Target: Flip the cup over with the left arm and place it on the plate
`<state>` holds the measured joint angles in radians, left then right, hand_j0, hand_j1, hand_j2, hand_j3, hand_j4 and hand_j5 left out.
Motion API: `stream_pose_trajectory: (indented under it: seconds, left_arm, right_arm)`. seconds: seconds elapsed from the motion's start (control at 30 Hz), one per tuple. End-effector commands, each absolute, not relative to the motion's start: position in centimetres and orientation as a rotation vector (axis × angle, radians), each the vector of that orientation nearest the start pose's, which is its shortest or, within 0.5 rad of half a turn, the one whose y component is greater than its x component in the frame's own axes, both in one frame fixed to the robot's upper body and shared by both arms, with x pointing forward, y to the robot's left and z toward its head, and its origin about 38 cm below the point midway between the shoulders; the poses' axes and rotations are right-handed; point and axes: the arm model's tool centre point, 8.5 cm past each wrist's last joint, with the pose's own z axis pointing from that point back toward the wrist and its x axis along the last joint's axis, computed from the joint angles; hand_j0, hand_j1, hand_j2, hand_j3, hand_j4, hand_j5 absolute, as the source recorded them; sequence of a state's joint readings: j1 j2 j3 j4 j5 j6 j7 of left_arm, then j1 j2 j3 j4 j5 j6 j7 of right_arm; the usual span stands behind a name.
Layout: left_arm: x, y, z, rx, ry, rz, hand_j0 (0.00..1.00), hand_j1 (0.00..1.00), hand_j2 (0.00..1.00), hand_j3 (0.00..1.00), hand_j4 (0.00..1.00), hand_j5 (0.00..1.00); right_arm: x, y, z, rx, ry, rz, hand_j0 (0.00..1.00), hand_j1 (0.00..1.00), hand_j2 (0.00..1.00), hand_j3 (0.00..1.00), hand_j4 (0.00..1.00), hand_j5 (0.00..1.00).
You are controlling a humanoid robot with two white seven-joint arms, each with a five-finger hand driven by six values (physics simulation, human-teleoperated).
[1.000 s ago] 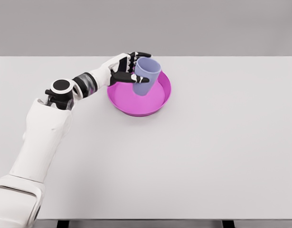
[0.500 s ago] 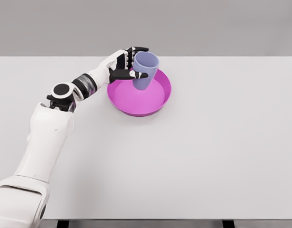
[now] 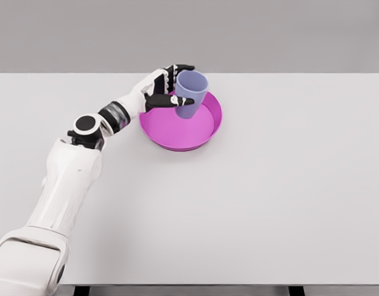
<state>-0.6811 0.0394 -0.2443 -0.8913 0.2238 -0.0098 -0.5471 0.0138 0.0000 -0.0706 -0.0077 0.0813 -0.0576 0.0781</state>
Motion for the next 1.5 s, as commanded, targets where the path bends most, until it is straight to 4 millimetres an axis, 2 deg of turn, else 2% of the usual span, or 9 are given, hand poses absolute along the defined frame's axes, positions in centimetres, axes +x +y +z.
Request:
stream_pose_trajectory:
  seconds: [0.0,0.6,0.7,0.8,1.47]
  left_arm:
    - [52.8,14.8,13.1,-0.529,-1.465,-0.58,0.77,0.77,0.77,0.77,0.77,0.77]
    - [52.6,14.2,11.9,-0.539,-1.425,-0.57,0.78,0.78,0.78,0.78,0.78,0.78]
    - [52.6,14.1,11.9,-0.542,-1.424,-0.569,0.84,0.84,0.84,0.84,0.84,0.84]
    - [52.6,14.0,11.9,-0.544,-1.424,-0.569,0.99,0.99,0.99,0.99,0.99,0.99]
    - [52.7,14.6,12.1,-0.536,-1.431,-0.565,1.0,1.0,1.0,1.0,1.0,1.0]
  right_arm:
    - [0.0,-26.5,-26.2,-0.009,-0.05,0.015,1.0,1.0,1.0,1.0,1.0,1.0]
    - [-0.1,-26.5,-26.2,-0.009,-0.05,0.015,1.0,1.0,1.0,1.0,1.0,1.0]
    - [0.0,-26.5,-26.2,-0.009,-0.05,0.015,1.0,1.0,1.0,1.0,1.0,1.0]
    - [0.0,-26.5,-26.2,-0.009,-0.051,0.015,1.0,1.0,1.0,1.0,1.0,1.0]
    - [-0.1,-26.5,-26.2,-0.009,-0.05,0.015,1.0,1.0,1.0,1.0,1.0,1.0]
